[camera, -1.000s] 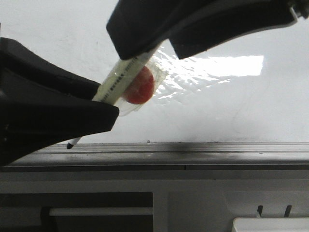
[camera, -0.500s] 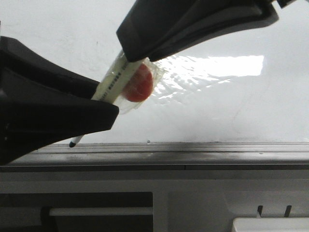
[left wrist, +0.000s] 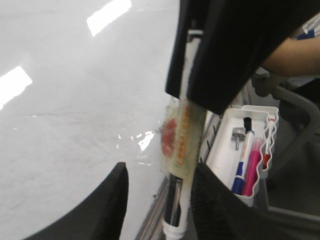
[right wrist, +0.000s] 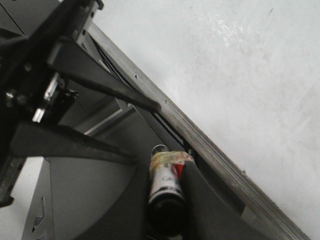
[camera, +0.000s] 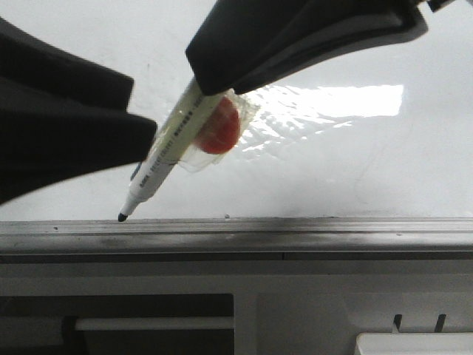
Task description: Write number 9 on whiteboard
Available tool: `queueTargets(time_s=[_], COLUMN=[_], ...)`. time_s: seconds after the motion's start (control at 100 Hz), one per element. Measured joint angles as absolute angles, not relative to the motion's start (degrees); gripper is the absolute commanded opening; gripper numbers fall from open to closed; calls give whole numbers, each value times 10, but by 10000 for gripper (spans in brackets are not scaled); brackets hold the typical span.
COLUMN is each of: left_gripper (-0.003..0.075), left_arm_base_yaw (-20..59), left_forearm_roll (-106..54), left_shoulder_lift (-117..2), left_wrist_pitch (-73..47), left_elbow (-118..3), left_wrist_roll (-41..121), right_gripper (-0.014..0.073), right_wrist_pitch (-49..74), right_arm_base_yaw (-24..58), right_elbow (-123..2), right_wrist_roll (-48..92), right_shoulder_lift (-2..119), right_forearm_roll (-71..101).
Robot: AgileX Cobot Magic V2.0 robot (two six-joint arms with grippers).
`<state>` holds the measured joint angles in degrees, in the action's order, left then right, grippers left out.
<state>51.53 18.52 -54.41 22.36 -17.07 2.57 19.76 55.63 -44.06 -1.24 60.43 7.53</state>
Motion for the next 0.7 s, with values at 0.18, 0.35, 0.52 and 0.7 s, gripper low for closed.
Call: queueTargets(time_s=[0.18, 0.35, 0.52, 0.7], left_gripper=[284, 284, 283, 283], left_arm_base_yaw=[509, 490, 457, 429], left_forearm_roll=[124, 76, 54, 45], left_shoulder_lift=[-434, -358, -337, -336], left_wrist_pitch=[157, 141, 138, 133], left_elbow=[-171, -171, -171, -171], left_wrist_roll=[26, 26, 26, 26], right_gripper=[-71, -69, -69, -69], right_wrist_pitch=[198, 199, 207, 220], right_arm_base_yaw=[552, 546, 503, 423], right_elbow=[-441, -454, -513, -560], right_wrist_roll=[-11, -12, -32, -46], right_shoulder_lift=[604, 605, 605, 606], right_forearm_roll=[75, 75, 75, 75])
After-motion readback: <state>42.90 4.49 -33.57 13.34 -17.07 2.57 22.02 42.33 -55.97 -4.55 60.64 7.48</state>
